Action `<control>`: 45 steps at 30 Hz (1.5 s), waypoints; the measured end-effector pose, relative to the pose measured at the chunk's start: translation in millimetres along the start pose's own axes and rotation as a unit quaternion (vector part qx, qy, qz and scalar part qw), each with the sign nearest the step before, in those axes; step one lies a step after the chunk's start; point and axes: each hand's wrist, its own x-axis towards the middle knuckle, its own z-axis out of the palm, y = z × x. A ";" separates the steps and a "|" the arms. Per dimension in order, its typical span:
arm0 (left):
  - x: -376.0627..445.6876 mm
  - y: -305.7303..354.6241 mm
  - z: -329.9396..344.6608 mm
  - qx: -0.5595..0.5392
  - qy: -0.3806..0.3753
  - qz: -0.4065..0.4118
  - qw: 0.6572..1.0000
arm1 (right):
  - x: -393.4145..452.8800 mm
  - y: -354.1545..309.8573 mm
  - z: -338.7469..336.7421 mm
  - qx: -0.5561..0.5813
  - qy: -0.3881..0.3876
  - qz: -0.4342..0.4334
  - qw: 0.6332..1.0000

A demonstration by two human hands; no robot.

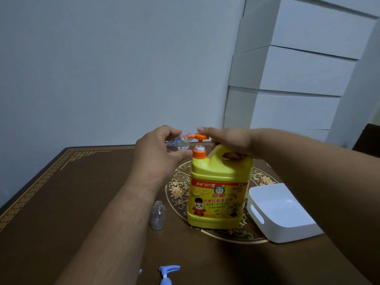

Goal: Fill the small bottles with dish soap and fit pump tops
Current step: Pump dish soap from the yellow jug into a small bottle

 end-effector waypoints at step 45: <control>-1.0 -2.5 0.2 -0.021 -0.005 0.000 1.000 | -1.6 0.5 1.3 -0.014 0.000 -0.008 1.000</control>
